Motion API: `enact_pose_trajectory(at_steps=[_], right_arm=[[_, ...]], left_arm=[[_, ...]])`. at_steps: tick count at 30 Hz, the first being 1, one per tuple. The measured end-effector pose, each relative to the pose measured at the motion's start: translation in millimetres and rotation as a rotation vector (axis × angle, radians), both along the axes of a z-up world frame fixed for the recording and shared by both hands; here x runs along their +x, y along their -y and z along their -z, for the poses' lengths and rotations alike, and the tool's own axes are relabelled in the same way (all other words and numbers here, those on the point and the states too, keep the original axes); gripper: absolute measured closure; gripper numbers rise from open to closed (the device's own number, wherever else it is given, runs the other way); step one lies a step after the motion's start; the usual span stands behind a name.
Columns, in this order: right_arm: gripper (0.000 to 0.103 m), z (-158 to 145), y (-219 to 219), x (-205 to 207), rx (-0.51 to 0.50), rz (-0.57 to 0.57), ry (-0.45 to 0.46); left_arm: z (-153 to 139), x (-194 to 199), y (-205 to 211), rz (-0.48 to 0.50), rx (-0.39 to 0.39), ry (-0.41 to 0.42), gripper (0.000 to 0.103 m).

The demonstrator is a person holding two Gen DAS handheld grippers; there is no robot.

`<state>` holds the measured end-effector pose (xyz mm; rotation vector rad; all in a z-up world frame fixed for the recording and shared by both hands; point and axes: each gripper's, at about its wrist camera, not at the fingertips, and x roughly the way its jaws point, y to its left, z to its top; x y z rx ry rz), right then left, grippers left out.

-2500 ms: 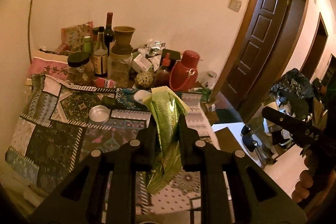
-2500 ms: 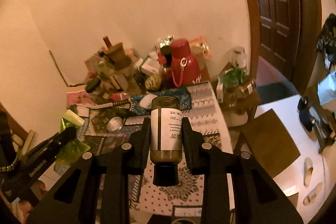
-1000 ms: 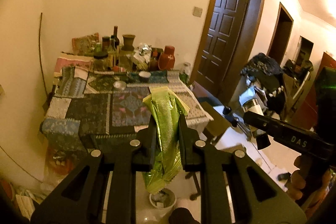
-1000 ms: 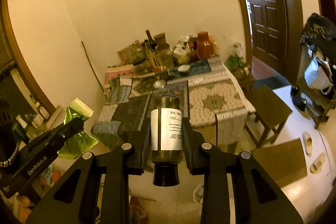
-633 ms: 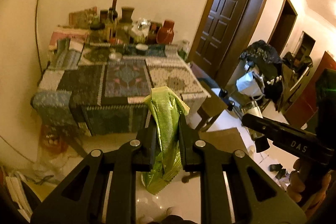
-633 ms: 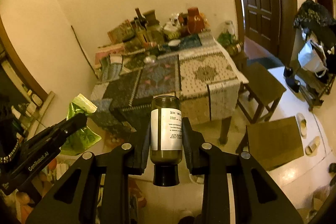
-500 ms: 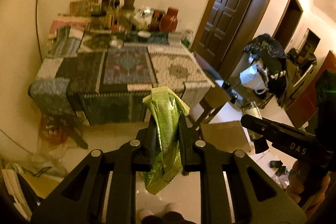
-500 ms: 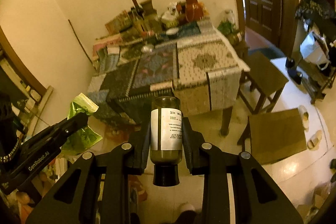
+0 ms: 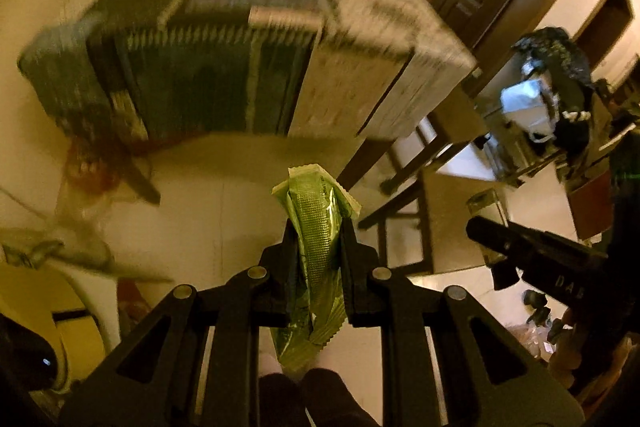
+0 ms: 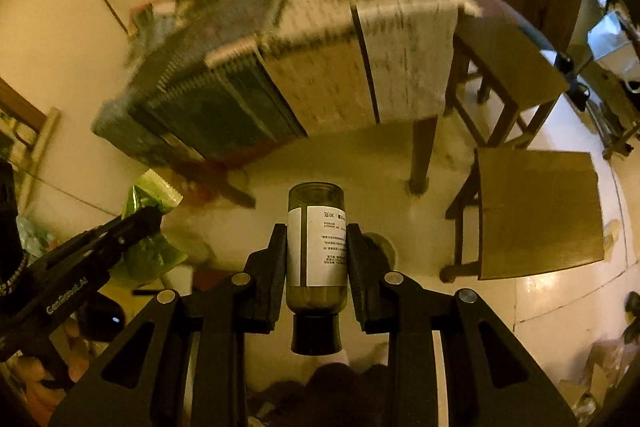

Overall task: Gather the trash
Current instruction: 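Carry the green wrapper and brown bottle in both grippers down toward the white bin, then open the right gripper over the bin while the left gripper releases the wrapper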

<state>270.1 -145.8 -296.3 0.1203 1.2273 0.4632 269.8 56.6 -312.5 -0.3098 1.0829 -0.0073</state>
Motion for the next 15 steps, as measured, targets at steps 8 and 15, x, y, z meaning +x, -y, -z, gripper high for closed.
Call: enact_pose_trajectory(at_steps=[8, 15], right_arm=[[0.077, 85, -19, 20, 0.004, -0.064, -0.060], [0.044, 138, -24, 31, -0.031, -0.076, -0.101]], left_arm=[[94, 11, -7, -0.050, -0.020, -0.094, 0.086], [154, 25, -4, -0.058, -0.043, -0.144, 0.086]])
